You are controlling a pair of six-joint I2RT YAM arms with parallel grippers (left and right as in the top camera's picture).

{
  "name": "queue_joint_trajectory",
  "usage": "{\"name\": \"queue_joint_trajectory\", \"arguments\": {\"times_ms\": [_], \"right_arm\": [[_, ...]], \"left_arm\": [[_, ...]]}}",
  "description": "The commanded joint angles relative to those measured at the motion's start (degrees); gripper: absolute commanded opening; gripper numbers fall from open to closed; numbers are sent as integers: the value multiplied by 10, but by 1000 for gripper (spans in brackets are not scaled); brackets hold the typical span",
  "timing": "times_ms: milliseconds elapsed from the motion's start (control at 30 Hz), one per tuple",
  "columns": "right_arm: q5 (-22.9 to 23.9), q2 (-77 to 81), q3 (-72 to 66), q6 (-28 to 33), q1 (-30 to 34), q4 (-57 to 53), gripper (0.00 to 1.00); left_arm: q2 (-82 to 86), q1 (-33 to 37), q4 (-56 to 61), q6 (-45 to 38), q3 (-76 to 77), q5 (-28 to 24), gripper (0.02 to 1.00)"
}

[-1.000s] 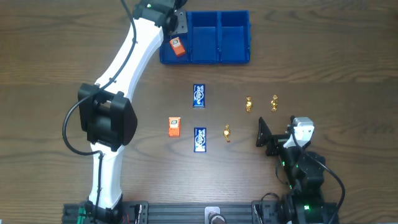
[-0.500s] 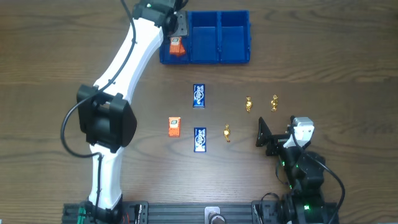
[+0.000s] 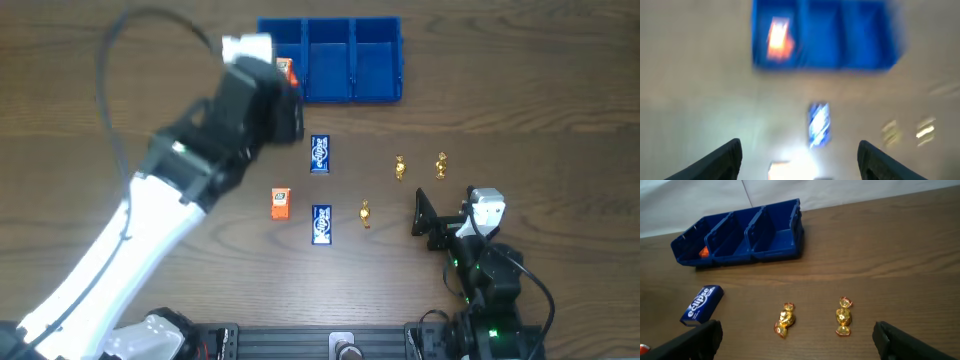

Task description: Sort Candies Into Trays

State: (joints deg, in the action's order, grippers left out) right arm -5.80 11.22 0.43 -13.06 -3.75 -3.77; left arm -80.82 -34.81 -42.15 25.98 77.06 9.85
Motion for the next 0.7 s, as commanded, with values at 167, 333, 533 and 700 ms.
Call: {"name": "queue_joint_trajectory", "arguments": {"times_ms": [167,333,533,700], "right_arm": [[-3,-2,0,-5,-4,-5,998],[-3,-2,0,-5,-4,-5,998],[-3,-2,0,-5,-4,-5,998],[-3,-2,0,-5,-4,-5,998]], "left_arm": [[-41,-35,111,90,-254,-35,796],[-56,-36,143,100,-287,-40,794],[-88,-36,152,100,-287,-44,790],[-122,-36,171,101,-287,-50,792]]}}
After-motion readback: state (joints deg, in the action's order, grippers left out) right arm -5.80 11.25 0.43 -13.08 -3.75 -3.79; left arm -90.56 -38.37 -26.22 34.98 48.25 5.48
